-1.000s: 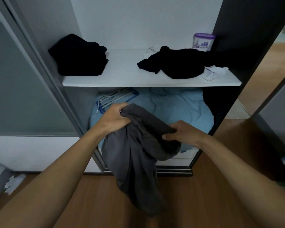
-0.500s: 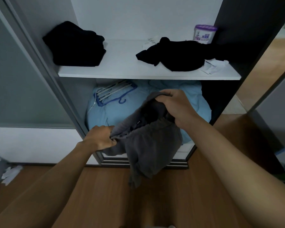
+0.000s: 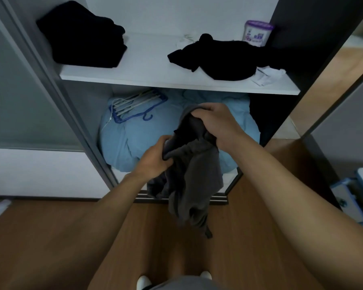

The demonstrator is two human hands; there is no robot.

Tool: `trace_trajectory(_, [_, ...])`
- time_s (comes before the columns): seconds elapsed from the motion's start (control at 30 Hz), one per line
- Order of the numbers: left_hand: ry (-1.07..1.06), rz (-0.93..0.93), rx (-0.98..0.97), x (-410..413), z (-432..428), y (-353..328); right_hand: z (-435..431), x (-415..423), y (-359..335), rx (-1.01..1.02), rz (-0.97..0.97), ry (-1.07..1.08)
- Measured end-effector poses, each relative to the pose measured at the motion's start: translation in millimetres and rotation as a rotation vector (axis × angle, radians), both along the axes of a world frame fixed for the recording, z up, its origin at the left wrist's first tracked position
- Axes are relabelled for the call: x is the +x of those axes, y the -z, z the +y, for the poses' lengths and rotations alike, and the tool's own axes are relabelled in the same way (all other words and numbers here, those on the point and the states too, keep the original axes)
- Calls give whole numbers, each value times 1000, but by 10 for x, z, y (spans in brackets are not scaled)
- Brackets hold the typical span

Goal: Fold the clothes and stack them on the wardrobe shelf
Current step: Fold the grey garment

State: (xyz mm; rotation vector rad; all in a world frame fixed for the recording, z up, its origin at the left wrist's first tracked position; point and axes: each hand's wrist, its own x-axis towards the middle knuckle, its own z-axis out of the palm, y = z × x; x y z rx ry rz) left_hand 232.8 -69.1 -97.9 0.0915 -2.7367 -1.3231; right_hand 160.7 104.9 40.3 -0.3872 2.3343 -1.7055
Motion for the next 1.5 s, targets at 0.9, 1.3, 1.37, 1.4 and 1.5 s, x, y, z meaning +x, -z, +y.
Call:
trace_trajectory(0.9, [-363, -725, 491, 301, -591, -153, 112, 129, 942, 1276, 318, -641])
trace_trajectory(1.3, [-514, -537, 924, 163, -156, -401, -110, 275, 1102, 368, -181, -234])
trace_trajectory(1.37, [-535, -521, 978, 150, -92, -408, -136, 335, 1090, 349, -98, -187])
trace_trajectory(1.4, [-546, -507, 1013, 147, -59, -416, -143, 386, 1089, 350, -66, -181])
trace_trajectory(1.5, [-591, -461, 1101, 123, 31, -414, -182, 598, 1123, 341, -12, -261])
